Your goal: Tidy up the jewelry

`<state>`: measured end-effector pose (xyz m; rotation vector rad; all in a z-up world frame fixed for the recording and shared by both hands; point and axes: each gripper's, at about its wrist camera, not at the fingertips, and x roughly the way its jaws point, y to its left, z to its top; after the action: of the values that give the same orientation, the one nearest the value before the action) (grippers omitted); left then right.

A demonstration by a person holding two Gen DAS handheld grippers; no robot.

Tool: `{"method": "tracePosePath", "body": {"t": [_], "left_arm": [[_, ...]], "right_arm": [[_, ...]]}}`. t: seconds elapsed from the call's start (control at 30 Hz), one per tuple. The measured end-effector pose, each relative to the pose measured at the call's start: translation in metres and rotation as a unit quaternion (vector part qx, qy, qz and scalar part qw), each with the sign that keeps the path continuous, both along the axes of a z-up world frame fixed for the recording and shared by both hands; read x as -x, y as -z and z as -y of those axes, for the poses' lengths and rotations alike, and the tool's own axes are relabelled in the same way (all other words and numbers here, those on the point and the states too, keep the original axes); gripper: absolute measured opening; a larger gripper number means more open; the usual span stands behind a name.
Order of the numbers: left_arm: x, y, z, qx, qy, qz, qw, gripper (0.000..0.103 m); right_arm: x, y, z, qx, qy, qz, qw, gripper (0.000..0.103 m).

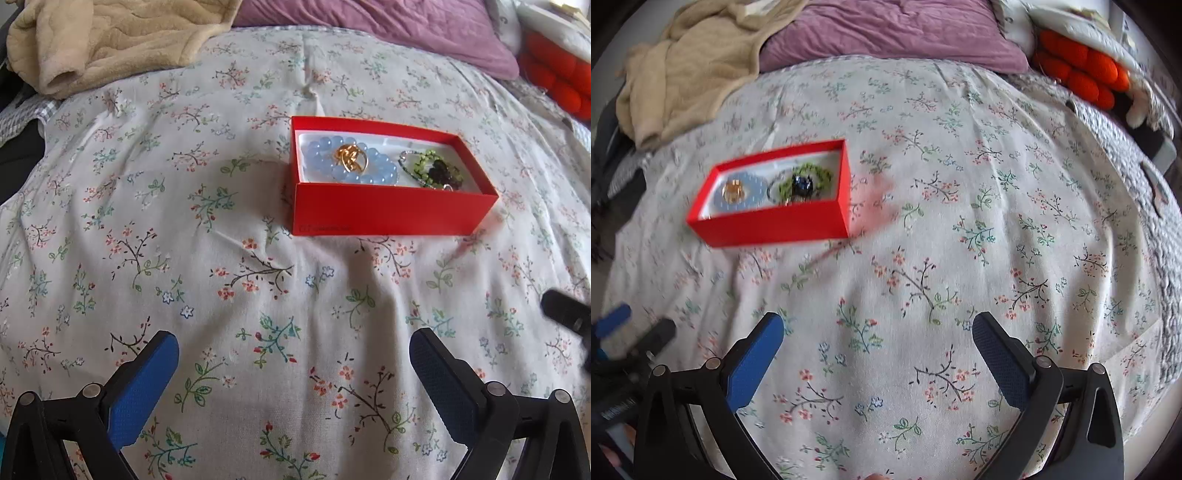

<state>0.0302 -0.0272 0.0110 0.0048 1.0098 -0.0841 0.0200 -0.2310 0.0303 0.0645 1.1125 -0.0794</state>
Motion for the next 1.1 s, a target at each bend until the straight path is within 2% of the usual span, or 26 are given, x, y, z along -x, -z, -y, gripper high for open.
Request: {"method": "tracePosePath", "body": {"t": [0.17,0.63,1.1], "left_arm": [[0.001,0.000,0.000,-0.014,-0.008,0.014,0.9998,0.102],[-0.001,0.007,-0.001,-0.019,-0.009,0.008,0.9998,0.102],[0.000,0.009,-0.001,-0.020,-0.007,0.006,0.9998,0.102]], "right_arm": [[0.003,0.011,-0.024,0.049,-0.028,-0.002,0.998,0.103],[-0.004,0.015,-0.039,0.055,-0.031,-0.004,0.998,0.103],[-0.003,0.016,-0.035,0.055,-0.020,-0.007,0.998,0.103]]}}
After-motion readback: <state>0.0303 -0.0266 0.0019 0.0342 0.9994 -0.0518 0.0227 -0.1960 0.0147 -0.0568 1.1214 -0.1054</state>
